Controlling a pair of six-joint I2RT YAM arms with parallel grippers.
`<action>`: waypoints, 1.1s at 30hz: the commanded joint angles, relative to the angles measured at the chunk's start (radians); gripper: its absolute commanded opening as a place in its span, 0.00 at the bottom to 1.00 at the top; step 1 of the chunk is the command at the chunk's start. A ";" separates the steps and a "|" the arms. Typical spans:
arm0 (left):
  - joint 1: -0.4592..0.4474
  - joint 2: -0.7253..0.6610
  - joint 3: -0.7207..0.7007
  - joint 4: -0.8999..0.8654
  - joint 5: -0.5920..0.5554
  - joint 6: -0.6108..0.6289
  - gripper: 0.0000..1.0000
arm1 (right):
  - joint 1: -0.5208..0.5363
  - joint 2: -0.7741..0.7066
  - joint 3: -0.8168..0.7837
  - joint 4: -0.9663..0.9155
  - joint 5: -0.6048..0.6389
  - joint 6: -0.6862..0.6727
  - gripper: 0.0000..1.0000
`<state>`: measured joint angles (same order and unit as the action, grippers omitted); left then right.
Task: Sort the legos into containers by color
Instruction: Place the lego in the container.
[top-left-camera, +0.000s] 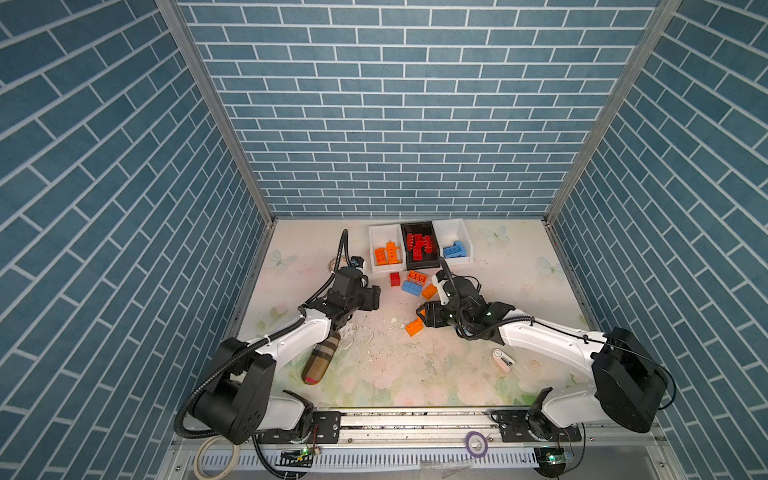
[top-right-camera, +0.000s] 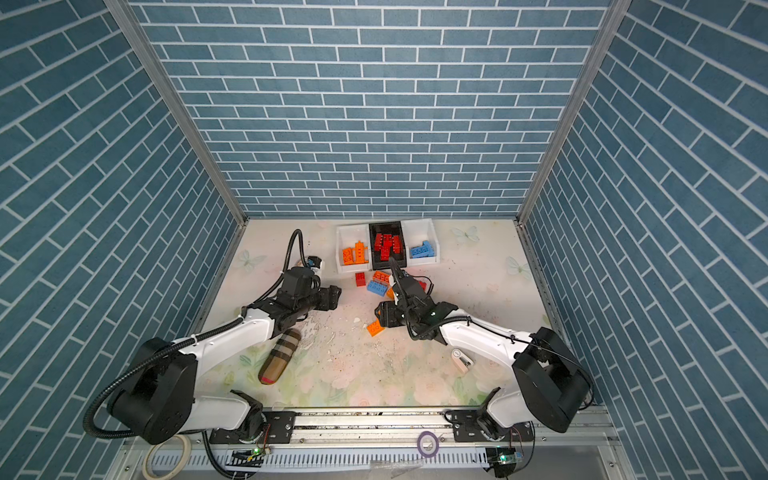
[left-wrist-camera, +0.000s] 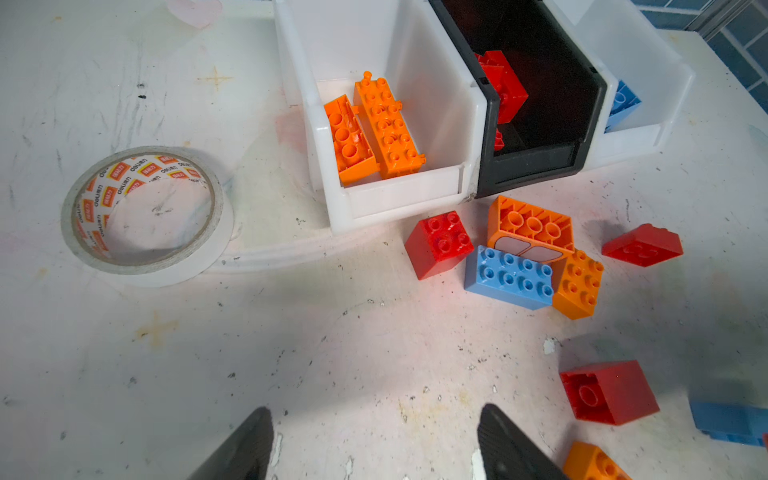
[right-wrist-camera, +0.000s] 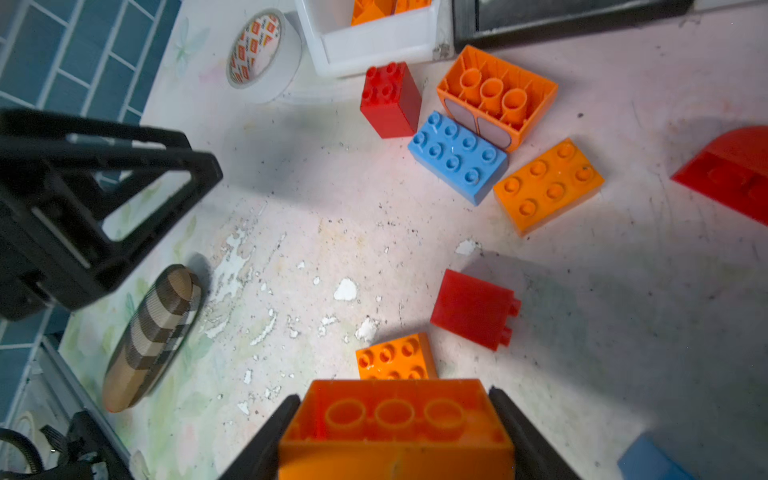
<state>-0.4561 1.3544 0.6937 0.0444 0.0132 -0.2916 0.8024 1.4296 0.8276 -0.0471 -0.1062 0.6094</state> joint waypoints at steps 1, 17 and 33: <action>-0.001 -0.027 -0.013 -0.061 0.004 0.004 0.79 | -0.037 0.032 0.076 0.078 -0.073 -0.062 0.52; -0.063 -0.133 -0.112 -0.137 -0.040 -0.075 0.78 | -0.187 0.324 0.412 0.264 -0.338 -0.033 0.51; -0.126 -0.230 -0.198 -0.160 -0.053 -0.176 0.78 | -0.245 0.767 0.851 0.374 -0.424 0.102 0.51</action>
<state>-0.5724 1.1446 0.5144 -0.1070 -0.0254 -0.4316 0.5648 2.1452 1.6051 0.3027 -0.4976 0.6708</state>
